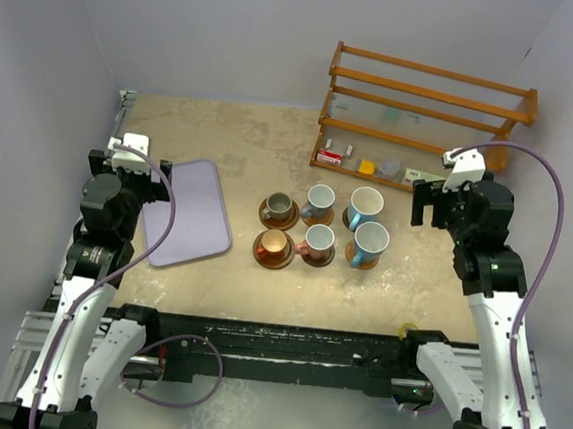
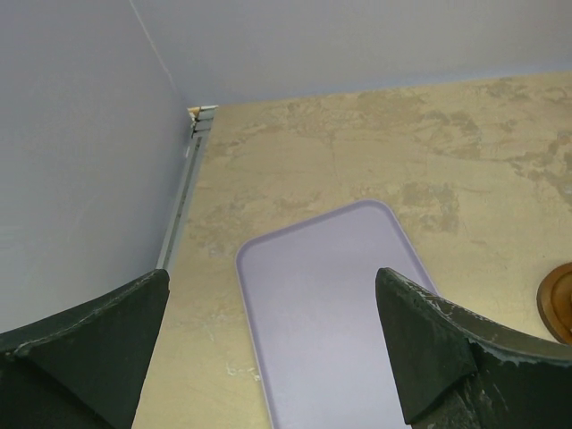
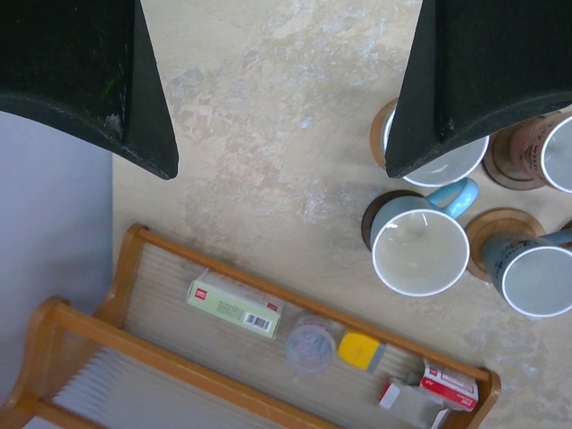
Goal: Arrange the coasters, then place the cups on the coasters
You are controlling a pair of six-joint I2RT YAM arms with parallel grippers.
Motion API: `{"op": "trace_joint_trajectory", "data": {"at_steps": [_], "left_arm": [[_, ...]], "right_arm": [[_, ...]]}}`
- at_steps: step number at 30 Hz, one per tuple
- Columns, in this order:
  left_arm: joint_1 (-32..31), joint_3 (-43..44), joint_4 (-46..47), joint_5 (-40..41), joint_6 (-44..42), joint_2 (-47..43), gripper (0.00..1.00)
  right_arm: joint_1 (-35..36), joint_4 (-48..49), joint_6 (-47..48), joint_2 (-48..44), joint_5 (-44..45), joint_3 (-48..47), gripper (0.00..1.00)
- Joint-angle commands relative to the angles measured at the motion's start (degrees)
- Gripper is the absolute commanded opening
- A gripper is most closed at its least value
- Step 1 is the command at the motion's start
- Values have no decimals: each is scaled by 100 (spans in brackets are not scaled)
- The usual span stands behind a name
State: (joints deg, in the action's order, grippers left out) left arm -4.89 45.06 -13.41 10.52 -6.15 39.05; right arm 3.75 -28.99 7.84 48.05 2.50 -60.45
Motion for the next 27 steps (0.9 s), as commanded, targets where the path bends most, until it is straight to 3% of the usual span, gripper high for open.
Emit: {"op": "trace_joint_trajectory", "data": {"at_steps": [1, 13, 27], "left_arm": [[23, 168, 264, 94, 93, -148, 93], [175, 189, -11, -16, 97, -302, 94], [304, 155, -65, -16, 25, -382, 94]], "right_arm": [[12, 200, 50, -113, 200, -96, 100], [12, 595, 362, -913, 365, 638, 100], [12, 664, 411, -1142, 396, 794, 100]]}}
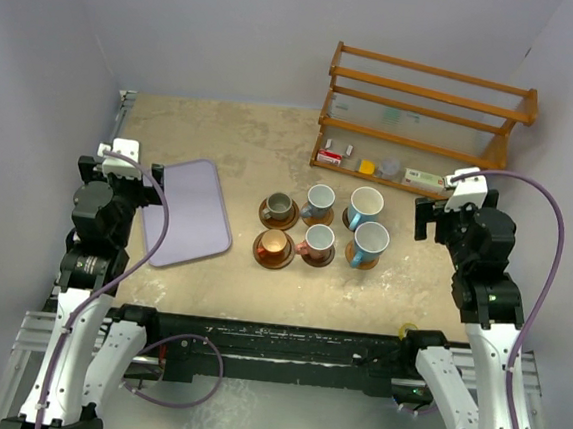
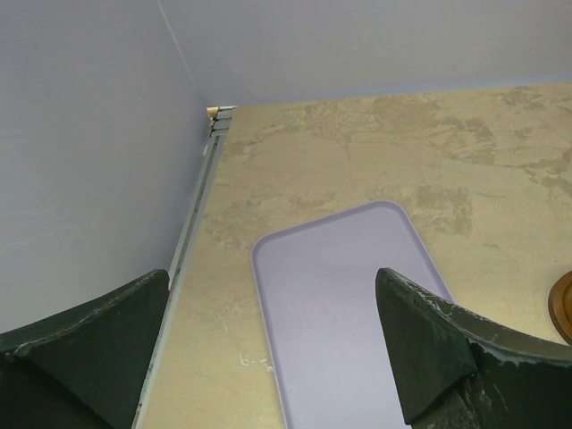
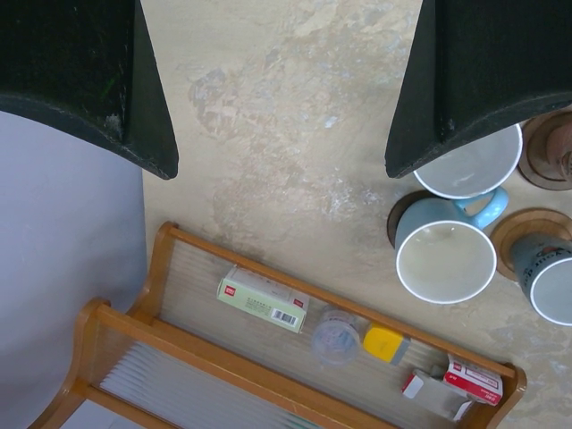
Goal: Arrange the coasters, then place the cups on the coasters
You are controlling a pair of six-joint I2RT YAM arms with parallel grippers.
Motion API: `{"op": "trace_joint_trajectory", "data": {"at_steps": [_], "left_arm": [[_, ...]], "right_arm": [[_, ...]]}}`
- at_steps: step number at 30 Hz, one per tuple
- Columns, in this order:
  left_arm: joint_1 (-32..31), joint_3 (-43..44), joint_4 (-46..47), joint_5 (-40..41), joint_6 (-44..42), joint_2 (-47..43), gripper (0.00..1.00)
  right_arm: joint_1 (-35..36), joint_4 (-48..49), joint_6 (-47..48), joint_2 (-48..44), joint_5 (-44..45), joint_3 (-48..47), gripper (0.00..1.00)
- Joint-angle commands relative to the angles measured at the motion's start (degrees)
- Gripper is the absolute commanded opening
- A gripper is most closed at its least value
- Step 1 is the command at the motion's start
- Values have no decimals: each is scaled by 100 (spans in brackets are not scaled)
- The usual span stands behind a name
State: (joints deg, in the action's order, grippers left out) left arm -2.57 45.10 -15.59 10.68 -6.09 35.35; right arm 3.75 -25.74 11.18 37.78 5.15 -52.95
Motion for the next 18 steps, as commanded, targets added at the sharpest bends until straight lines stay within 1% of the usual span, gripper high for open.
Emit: {"op": "trace_joint_trajectory", "data": {"at_steps": [1, 18], "left_arm": [[72, 146, 153, -31, 11, -11, 94], [99, 147, 153, 48, 16, -59, 94]], "right_arm": [[12, 348, 76, -127, 121, 56, 100], [12, 333, 79, -103, 72, 65, 100]]}}
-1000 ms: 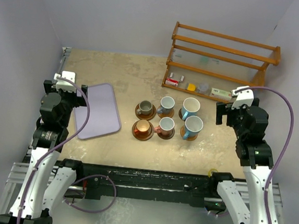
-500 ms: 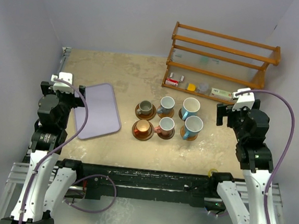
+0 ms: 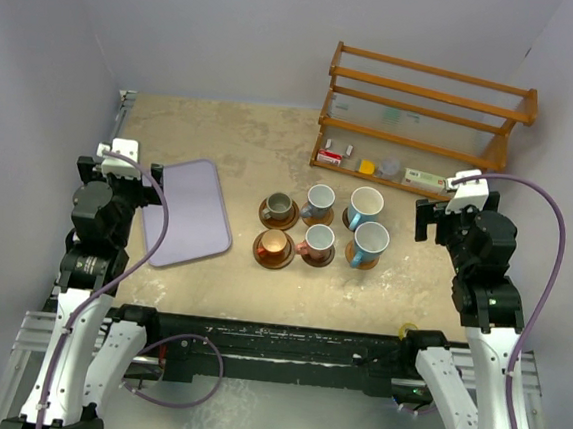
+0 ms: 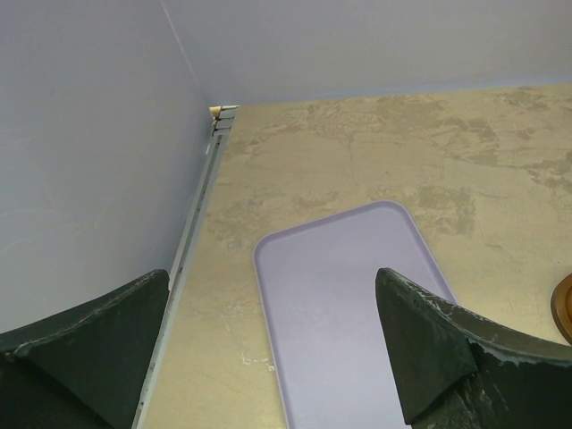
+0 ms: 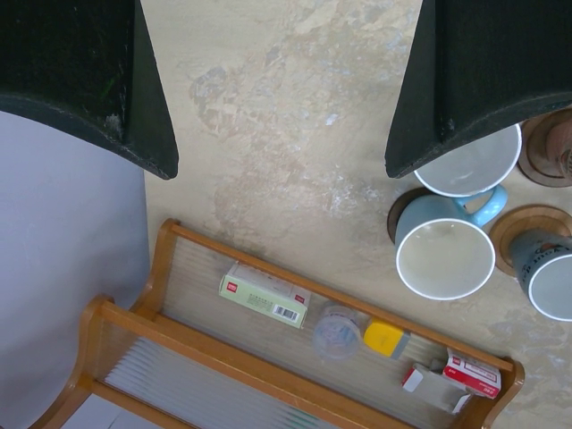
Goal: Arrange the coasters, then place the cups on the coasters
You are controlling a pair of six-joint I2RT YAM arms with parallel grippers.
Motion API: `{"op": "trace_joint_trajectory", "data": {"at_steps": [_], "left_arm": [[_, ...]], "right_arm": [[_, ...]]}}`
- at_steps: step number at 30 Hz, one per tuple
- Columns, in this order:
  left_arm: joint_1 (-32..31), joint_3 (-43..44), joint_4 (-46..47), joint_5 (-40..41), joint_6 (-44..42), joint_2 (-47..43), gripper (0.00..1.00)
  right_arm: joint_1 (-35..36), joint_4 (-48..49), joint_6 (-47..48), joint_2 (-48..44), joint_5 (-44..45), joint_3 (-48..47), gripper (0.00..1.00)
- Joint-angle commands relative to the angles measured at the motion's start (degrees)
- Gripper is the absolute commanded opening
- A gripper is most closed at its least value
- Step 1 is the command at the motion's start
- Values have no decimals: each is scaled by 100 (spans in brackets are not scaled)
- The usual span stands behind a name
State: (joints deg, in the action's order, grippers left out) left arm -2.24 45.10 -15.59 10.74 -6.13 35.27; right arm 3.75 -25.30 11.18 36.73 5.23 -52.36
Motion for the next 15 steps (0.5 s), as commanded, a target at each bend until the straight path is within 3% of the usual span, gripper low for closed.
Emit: {"op": "trace_joint_trajectory", "data": {"at_steps": [1, 15], "left_arm": [[66, 141, 153, 49, 22, -47, 94], [74, 138, 140, 8, -20, -52, 94]], "right_arm": [[12, 292, 85, 2, 51, 17, 100], [12, 289, 91, 11, 48, 23, 100]]}}
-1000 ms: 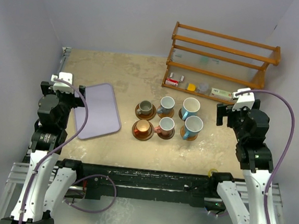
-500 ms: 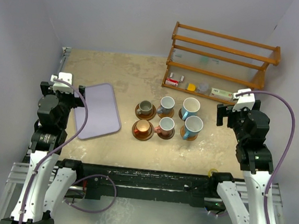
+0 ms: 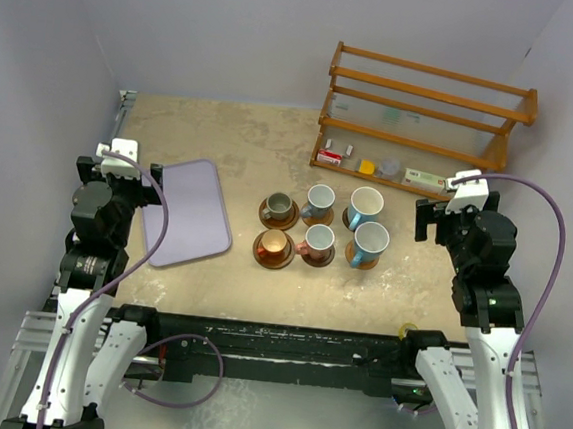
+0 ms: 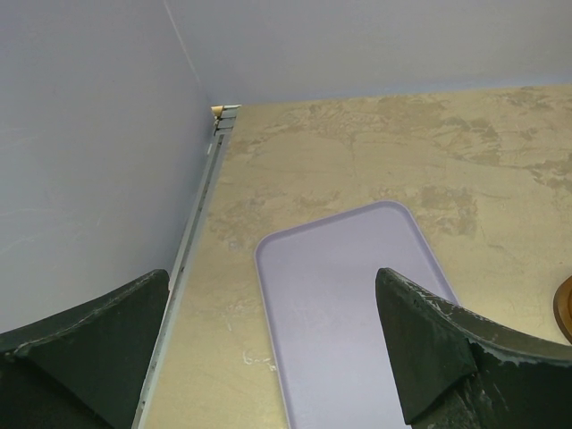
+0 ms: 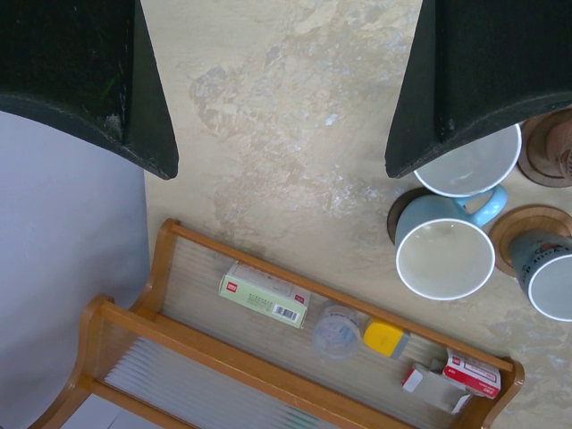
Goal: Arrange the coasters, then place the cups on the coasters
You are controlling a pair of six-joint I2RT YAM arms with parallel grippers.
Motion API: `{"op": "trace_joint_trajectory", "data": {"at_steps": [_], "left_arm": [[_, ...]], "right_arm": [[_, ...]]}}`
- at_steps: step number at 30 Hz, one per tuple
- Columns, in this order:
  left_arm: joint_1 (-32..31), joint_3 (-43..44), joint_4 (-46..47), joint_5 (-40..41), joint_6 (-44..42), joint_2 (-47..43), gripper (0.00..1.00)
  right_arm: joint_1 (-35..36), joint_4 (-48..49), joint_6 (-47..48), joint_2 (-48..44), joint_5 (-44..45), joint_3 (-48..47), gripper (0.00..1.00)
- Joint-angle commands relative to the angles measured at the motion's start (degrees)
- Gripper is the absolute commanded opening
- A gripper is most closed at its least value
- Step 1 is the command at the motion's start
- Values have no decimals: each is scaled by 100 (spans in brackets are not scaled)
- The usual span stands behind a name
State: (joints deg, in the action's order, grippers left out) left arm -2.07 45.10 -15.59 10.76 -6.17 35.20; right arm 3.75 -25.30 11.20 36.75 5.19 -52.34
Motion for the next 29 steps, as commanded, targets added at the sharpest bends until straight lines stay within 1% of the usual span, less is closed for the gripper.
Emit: {"op": "trace_joint_trajectory", "data": {"at_steps": [1, 29], "left_arm": [[57, 135, 136, 5, -14, -36, 94], [57, 139, 110, -57, -40, -28, 95]], "right_arm": [[12, 281, 87, 10, 52, 22, 100], [12, 280, 101, 34, 44, 18, 100]]}}
